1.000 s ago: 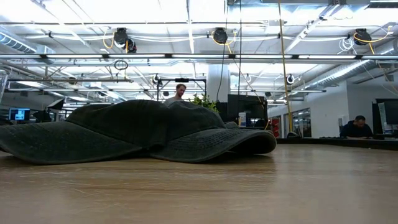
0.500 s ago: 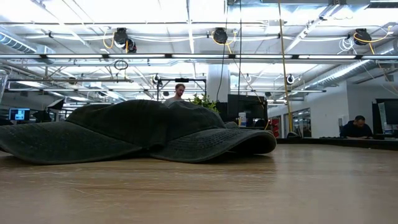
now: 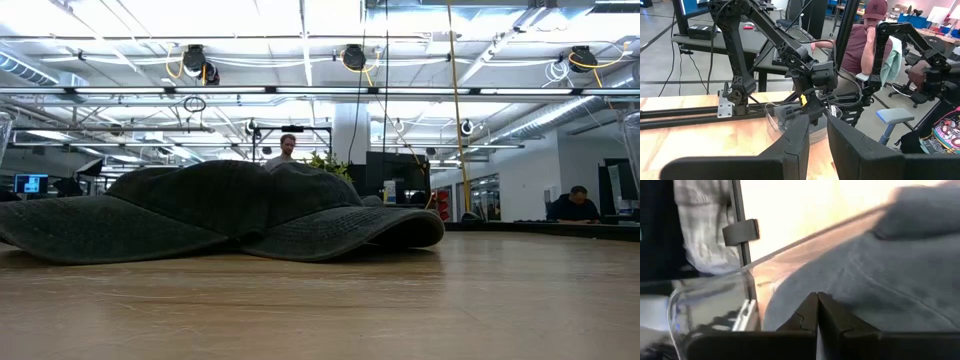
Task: Pick & Place hat
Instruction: Put the bottom gray cap into the right transparent bin
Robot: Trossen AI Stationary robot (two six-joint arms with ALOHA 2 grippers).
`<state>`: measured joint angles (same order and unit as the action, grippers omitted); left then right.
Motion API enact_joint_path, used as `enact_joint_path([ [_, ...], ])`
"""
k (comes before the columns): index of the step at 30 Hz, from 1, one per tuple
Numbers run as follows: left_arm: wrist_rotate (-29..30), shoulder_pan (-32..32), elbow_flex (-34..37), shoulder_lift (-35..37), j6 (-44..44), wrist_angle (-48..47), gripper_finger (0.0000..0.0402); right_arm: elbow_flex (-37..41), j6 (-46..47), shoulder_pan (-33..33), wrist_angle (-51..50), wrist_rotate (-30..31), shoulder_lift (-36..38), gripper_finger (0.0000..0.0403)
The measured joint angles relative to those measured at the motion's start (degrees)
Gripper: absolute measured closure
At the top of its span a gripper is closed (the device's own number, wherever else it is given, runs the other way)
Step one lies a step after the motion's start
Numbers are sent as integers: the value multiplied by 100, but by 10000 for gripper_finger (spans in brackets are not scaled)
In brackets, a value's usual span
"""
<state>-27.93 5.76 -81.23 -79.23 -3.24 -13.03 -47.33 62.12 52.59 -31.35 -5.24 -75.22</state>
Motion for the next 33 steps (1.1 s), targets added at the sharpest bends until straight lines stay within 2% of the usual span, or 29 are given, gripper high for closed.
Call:
enact_joint_path([
  [5, -1, 0, 0, -1, 0, 0, 325, -414, -125, 140, 186, -57, -1, 403],
  [12, -1, 0, 0, -1, 2, 1, 325, -453, 62, 304, -262, 8, 2, 403],
  [21, -1, 0, 0, -1, 0, 1, 325, 399, 87, 146, -97, 243, 24, 403],
  [25, -1, 0, 0, -1, 2, 1, 325, 769, 40, 74, 423, 221, 33, 403],
  [33, -1, 0, 0, -1, 0, 1, 325, 547, -196, 18, 745, 91, 95, 403],
])
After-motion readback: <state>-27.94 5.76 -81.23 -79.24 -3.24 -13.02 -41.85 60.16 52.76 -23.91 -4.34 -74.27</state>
